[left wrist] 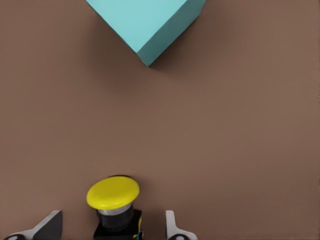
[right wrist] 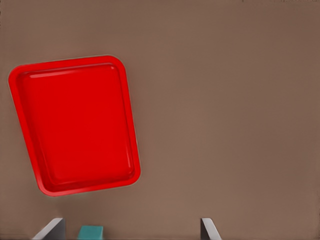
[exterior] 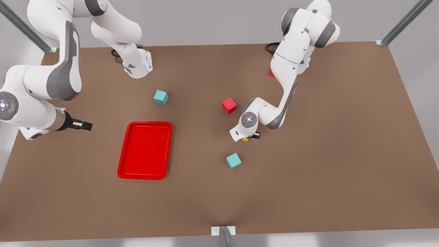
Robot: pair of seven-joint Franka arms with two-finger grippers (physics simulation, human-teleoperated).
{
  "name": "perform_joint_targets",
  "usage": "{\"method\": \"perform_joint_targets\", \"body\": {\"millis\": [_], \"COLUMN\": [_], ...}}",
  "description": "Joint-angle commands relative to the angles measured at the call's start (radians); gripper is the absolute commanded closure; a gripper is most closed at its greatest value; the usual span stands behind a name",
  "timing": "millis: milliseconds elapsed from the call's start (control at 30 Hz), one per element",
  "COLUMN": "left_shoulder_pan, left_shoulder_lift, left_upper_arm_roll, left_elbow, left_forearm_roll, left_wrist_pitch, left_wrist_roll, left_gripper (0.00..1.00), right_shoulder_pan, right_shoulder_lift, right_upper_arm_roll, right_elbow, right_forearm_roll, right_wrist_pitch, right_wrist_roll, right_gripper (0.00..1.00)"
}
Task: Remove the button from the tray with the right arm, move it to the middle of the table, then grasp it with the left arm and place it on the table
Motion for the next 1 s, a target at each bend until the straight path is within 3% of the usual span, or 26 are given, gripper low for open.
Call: {"method": "perform_joint_targets", "body": {"millis": [0, 200, 333, 467, 633, 967], "left_shoulder_pan": [0.002, 0.002, 0.002, 0.008, 0.008, 0.008], "left_shoulder_lift": [0.0, 0.006, 0.007, 0.015, 0.014, 0.009], "left_upper_arm_roll": [-0.002, -0.004, -0.004, -0.004, -0.004, -0.002], "left_elbow": [0.0, 0.0, 0.0, 0.002, 0.004, 0.037], "left_forearm_roll": [0.002, 0.002, 0.002, 0.002, 0.0, -0.005], "left_wrist_pitch": [0.01, 0.01, 0.01, 0.01, 0.001, -0.044], "left_wrist_roll": [0.096, 0.103, 0.103, 0.103, 0.1, 0.092], "left_gripper": [0.0, 0.0, 0.25, 0.3, 0.6, 0.6], "right_shoulder_pan": [-0.002, -0.002, -0.002, -0.002, -0.002, -0.003], "right_shoulder_lift": [-0.001, -0.001, -0.001, -0.001, -0.001, -0.001], "right_upper_arm_roll": [0.0, 0.0, 0.0, 0.0, 0.0, 0.0], "right_elbow": [0.0, 0.002, 0.002, 0.002, 0.002, 0.002], "right_forearm_roll": [-0.002, -0.005, -0.005, -0.006, -0.006, -0.006], "right_wrist_pitch": [-0.012, -0.013, -0.012, -0.013, -0.013, -0.018], "right_wrist_roll": [-0.212, -0.212, -0.212, -0.212, -0.213, -0.213], "right_gripper": [0.0, 0.0, 0.0, 0.0, 0.0, 0.0]}}
